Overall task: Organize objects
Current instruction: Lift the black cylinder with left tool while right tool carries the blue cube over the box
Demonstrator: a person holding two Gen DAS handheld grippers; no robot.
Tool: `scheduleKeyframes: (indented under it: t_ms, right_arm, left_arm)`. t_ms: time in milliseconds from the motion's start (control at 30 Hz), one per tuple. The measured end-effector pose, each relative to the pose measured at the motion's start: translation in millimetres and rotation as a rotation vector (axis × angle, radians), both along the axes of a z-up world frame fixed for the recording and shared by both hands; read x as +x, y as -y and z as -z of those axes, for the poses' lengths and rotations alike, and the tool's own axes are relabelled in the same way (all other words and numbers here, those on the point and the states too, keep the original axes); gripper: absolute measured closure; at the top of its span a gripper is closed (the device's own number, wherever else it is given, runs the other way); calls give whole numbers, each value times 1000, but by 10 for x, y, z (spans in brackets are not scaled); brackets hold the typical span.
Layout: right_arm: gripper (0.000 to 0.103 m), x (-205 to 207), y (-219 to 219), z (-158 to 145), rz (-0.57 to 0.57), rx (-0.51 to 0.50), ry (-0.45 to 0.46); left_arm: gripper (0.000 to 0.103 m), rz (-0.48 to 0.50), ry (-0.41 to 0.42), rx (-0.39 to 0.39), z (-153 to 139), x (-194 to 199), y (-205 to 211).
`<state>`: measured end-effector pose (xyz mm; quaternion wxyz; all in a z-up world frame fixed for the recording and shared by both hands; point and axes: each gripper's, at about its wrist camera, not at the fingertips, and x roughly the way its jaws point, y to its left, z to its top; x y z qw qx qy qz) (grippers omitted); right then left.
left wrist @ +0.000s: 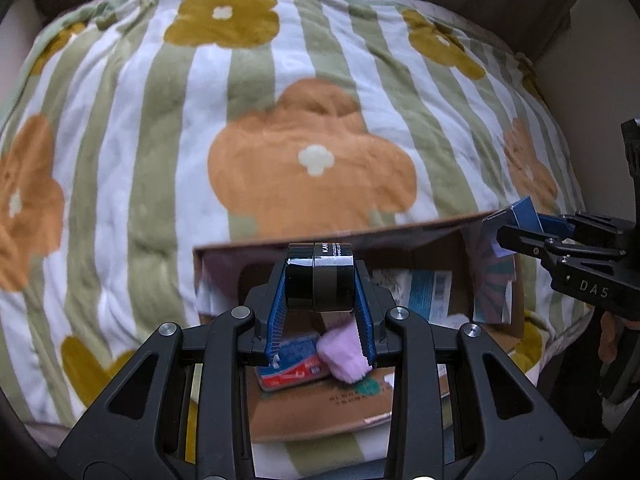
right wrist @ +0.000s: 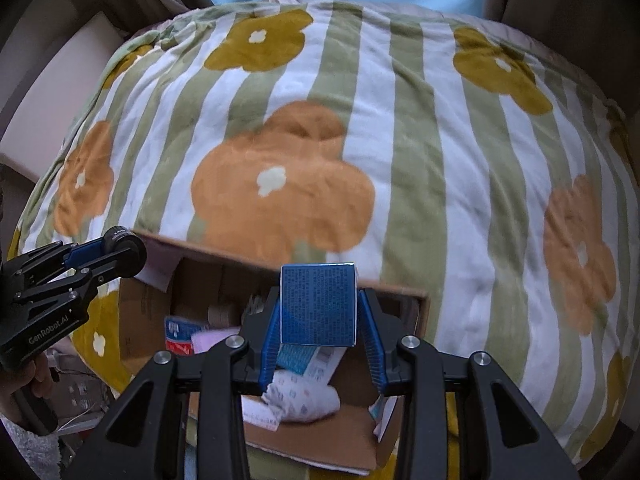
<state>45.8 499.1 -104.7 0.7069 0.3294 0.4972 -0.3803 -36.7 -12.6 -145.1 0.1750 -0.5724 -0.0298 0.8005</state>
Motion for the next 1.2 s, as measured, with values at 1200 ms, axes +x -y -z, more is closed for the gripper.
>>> scheduleKeyframes:
  t_ms: [1200]
  right_arm:
    - [69, -210, -245, 584, 115, 74, -39]
  left_arm:
    - [75, 32, 75, -39, 615, 120, 35]
